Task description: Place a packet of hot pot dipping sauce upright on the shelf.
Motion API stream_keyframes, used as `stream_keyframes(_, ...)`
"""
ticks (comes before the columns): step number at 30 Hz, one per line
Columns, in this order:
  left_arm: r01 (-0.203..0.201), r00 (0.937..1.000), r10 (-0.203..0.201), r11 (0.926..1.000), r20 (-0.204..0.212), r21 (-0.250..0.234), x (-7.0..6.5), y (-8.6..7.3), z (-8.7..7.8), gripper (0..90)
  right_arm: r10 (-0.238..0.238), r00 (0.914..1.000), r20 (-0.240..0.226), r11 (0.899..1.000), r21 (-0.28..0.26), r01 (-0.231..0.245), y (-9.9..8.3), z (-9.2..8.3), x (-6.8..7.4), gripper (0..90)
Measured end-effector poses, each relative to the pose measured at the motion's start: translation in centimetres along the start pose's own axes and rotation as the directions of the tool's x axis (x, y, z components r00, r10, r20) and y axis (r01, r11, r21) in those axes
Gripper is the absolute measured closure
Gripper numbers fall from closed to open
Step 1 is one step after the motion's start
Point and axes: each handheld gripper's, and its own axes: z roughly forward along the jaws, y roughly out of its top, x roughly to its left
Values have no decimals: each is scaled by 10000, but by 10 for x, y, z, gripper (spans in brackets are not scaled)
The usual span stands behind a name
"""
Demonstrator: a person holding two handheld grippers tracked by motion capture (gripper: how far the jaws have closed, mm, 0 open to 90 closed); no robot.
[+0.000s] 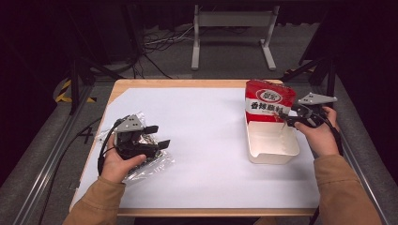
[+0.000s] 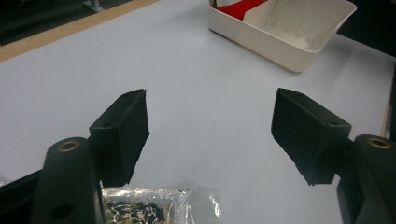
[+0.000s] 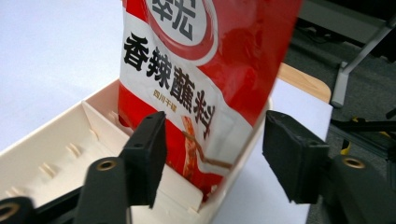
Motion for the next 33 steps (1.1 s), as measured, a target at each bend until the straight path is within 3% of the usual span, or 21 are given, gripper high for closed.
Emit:
stream_keyframes(6,-201,9996,202,9998,-200,64,4,-3,-9,256,36,10000,-34,9998,-200,-37,-6,-21,4,384)
stream_keyframes(8,-94,9997,94,10000,-238,19,8,-5,-12,247,27,9999,-100,9995,-326,-30,-6,-31,10,385)
stream_keyframes(11,113,9996,-107,9997,-247,232,15,-6,-14,220,128,9994,-314,9987,-492,-144,-6,-42,18,385)
stream_keyframes(13,301,9987,-266,9962,-435,816,18,-7,-13,209,125,9989,-443,9987,-487,-147,-5,-50,27,387)
stream_keyframes(15,319,9989,-288,9957,-367,872,20,-8,-14,189,-90,9990,-441,9987,-506,67,-4,-57,38,401)
stream_keyframes(19,265,9980,-212,9956,-597,900,21,-8,-16,175,-149,9961,-867,9965,-832,77,-2,-65,55,402)
stream_keyframes(26,87,9955,-7,9964,-952,838,23,-7,-21,169,-191,9858,-1669,9922,-1243,-18,4,-69,79,383)
stream_keyframes(29,382,9956,-321,9969,-877,691,25,-8,-22,143,-156,9824,-1864,9898,-1418,-112,4,-70,85,383)
stream_keyframes(30,652,9947,-602,9961,-837,588,27,-8,-24,145,-99,9791,-2032,9871,-1584,-229,5,-72,91,387)
stream_keyframes(33,825,9891,-748,9950,-1266,564,28,-7,-28,152,73,9693,-2457,9852,-1643,-491,5,-73,99,420)
